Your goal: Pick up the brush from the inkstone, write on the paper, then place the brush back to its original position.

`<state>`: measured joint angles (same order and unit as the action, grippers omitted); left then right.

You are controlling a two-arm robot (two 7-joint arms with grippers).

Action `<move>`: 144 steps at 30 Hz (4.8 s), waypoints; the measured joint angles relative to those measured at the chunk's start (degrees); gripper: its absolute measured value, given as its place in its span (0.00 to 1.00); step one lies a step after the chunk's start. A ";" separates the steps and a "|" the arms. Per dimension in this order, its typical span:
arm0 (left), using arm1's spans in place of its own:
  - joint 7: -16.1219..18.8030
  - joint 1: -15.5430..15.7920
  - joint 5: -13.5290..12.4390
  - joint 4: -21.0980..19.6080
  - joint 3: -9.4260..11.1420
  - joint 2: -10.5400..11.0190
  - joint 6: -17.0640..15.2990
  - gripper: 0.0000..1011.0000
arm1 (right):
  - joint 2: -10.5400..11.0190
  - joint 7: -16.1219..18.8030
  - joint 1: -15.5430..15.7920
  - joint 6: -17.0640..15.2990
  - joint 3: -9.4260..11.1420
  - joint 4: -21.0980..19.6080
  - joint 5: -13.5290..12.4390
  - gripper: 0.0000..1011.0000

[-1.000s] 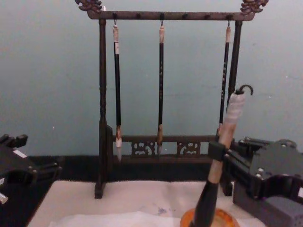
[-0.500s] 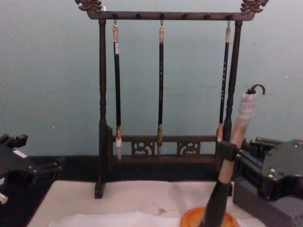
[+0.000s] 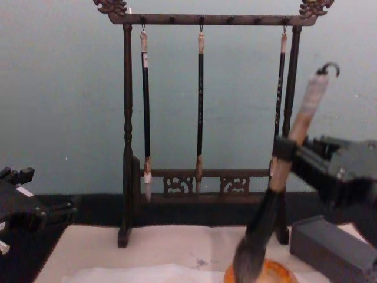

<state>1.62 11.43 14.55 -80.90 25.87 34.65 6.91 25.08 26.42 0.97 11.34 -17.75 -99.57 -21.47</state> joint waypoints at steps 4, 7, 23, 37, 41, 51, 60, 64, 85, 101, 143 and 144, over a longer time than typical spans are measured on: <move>0.00 0.00 0.00 0.00 0.00 0.00 0.00 1.00 | -0.57 0.35 -0.77 -0.32 0.72 -0.05 -2.07 0.16; 0.00 0.00 0.00 0.00 0.00 0.00 0.00 1.00 | -1.16 0.40 -1.63 -1.50 1.64 0.66 -4.60 0.16; 0.00 0.00 0.00 0.00 0.00 0.00 0.00 1.00 | -4.16 -2.12 -5.55 -12.75 7.53 7.96 -23.84 0.16; 0.00 0.00 0.00 0.00 0.00 0.00 0.00 1.00 | -6.56 -9.35 -7.86 -21.99 10.09 13.81 -36.02 0.16; 0.00 0.00 0.00 0.00 0.00 0.00 0.00 1.00 | -6.89 -11.18 -9.63 -25.55 10.11 16.57 -39.37 0.16; 0.00 0.00 0.00 0.00 0.00 0.00 0.00 1.00 | -7.66 -14.25 -12.25 -30.00 10.55 20.85 -45.07 0.16; 0.00 0.00 0.00 0.00 -0.01 0.00 0.00 1.00 | -7.91 -15.94 -13.56 -32.49 10.81 23.61 -49.47 0.16; 0.00 0.00 0.00 0.00 0.00 0.00 0.00 1.00 | -7.86 -16.63 -13.69 -33.40 10.80 24.08 -51.13 0.16; 0.00 0.00 0.00 0.00 0.00 0.00 0.00 1.00 | -7.21 -20.27 -12.82 -34.19 9.87 23.80 -56.71 0.16; 0.00 0.00 0.00 0.00 0.00 0.00 0.00 1.00 | -6.43 -21.45 -13.04 -32.26 8.74 24.13 -59.02 0.16; 0.00 0.00 0.00 0.00 0.00 0.00 0.00 1.00 | -4.30 -21.33 -14.87 -29.69 5.02 26.73 -61.64 0.16; 0.00 0.00 0.00 0.00 0.00 0.00 0.00 1.00 | -4.31 -21.33 -14.86 -29.70 5.03 26.73 -61.64 0.16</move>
<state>1.62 11.43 14.55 -80.90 25.86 34.65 6.91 20.77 5.09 -13.89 -18.36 -12.73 -72.84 -83.12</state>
